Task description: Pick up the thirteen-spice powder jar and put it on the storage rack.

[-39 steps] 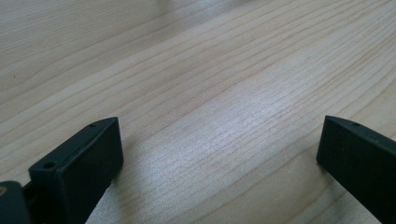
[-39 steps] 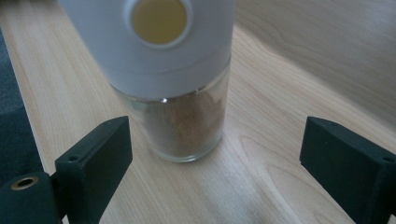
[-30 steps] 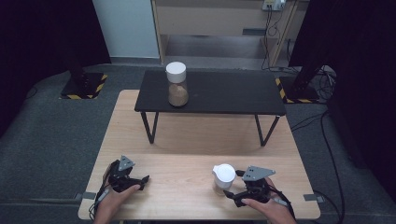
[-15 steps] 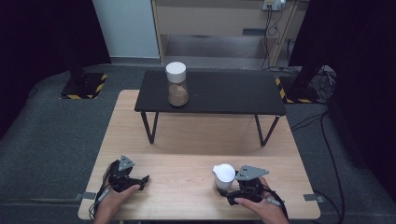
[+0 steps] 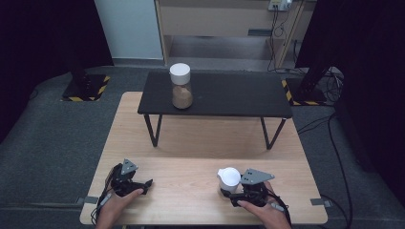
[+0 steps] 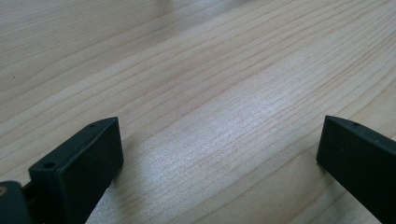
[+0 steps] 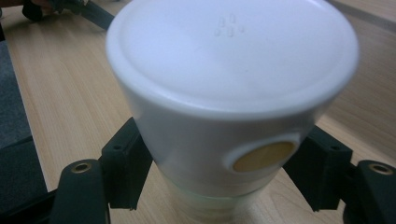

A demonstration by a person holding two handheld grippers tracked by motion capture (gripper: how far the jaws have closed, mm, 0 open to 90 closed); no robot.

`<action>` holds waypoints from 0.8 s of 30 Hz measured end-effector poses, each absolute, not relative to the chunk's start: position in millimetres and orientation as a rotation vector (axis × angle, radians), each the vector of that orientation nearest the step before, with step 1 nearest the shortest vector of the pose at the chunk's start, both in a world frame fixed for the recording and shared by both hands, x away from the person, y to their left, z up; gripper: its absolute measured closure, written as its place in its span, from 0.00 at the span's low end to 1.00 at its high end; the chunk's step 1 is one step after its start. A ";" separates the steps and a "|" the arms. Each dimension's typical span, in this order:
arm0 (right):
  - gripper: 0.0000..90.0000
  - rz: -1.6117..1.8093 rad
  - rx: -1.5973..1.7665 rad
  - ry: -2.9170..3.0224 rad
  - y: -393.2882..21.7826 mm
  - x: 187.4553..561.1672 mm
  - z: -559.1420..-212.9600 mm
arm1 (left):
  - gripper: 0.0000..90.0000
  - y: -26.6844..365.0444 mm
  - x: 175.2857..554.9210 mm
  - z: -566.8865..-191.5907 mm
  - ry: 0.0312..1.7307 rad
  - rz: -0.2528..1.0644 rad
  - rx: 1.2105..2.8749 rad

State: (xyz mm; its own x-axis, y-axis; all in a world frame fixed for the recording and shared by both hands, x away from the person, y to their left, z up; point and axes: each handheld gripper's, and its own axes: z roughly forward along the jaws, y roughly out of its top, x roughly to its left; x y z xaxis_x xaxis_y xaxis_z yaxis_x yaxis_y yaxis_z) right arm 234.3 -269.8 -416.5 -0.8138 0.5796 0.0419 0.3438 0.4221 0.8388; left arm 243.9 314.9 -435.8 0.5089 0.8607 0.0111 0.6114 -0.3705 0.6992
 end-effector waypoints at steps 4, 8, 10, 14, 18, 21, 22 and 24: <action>0.35 1.326 0.798 2.419 -268.6 232.7 -414.6 | 0.00 315.0 244.1 -435.7 1.196 0.502 2.112; 0.35 1.322 0.805 2.405 -270.1 231.2 -414.2 | 0.00 315.7 244.8 -435.6 1.191 0.499 2.115; 0.35 1.330 0.815 2.397 -272.9 230.8 -413.4 | 0.00 315.8 245.0 -435.6 1.190 0.499 2.115; 0.35 1.324 0.819 2.393 -276.7 230.5 -410.1 | 0.00 315.8 245.0 -435.7 1.190 0.499 2.115; 0.35 1.322 0.826 2.393 -280.0 230.3 -409.0 | 0.00 315.7 244.9 -435.7 1.190 0.499 2.115; 0.35 1.315 0.825 2.395 -281.6 230.0 -407.3 | 0.00 315.6 244.8 -435.8 1.190 0.500 2.115; 0.35 1.314 0.826 2.395 -282.2 230.1 -406.4 | 0.00 315.6 244.8 -435.8 1.191 0.500 2.115; 0.35 1.314 0.828 2.391 -283.5 229.9 -404.8 | 0.00 315.5 244.7 -435.8 1.191 0.501 2.114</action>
